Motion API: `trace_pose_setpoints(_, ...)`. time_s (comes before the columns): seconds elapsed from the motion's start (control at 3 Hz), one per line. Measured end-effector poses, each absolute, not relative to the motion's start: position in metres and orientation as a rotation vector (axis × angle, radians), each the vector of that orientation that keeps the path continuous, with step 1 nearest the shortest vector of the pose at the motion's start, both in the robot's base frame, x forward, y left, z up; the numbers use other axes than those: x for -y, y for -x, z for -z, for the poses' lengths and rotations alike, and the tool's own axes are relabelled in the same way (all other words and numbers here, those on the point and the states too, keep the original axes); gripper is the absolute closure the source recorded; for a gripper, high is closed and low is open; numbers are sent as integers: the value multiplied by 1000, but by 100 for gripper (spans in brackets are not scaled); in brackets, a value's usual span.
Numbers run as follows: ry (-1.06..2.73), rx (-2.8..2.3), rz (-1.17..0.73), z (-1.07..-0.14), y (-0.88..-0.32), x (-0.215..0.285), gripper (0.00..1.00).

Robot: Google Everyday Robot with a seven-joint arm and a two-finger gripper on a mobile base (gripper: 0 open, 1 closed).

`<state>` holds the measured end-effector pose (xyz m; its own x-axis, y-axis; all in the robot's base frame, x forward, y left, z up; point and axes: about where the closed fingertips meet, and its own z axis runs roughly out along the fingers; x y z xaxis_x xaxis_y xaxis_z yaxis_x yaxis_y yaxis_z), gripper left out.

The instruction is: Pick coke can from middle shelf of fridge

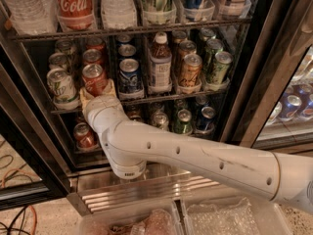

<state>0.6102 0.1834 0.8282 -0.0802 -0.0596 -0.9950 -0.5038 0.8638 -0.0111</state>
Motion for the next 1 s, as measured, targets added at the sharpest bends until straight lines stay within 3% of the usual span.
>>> trace_pose_setpoints(1.0,595,-1506,-472,-857,-602,-196,100)
